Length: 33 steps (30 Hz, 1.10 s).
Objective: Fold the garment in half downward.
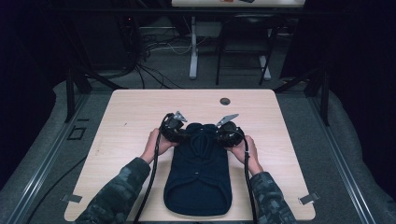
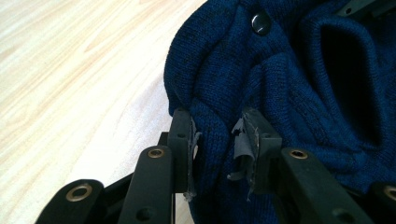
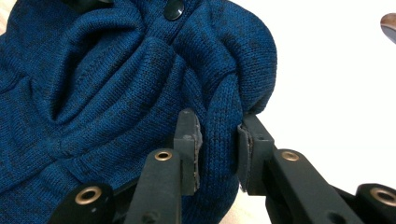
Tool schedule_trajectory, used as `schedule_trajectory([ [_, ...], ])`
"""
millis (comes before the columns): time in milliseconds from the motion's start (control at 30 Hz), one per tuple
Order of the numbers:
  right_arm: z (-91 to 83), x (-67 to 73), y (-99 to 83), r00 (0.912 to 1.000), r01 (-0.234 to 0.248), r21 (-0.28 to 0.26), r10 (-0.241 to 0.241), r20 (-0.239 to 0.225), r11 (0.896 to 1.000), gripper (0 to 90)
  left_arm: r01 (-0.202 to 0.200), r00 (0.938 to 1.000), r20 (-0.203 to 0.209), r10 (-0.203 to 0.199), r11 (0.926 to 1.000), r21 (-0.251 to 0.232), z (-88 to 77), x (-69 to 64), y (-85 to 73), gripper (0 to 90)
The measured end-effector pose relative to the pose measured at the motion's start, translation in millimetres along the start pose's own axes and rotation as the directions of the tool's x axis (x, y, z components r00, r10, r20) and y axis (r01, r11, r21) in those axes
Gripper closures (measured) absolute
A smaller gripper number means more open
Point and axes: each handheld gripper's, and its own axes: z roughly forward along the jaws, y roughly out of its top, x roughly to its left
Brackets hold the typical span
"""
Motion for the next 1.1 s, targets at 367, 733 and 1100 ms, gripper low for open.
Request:
schedule_trajectory([
  [367,-9.2,6.7,-1.2,0.9984,0.028,-0.06,-0.025,0.05,0.998,71.8,-0.047,0.9982,-0.041,0.045,0.9971,-0.059,-11.5,-7.8,0.6,69.4],
  [733,-21.2,2.4,-4.9,1.0,0.001,-0.065,-0.001,-0.004,0.998,69.1,-0.171,0.9766,-0.15,0.154,0.9797,-0.105,-21.5,-25.6,1.3,70.9],
  [1100,-30.7,-5.2,-10.6,0.9925,-0.08,-0.104,0.07,-0.1,0.991,62.1,-0.233,0.9597,-0.196,0.202,0.9597,-0.156,-35.3,-36.5,3.0,72.0],
])
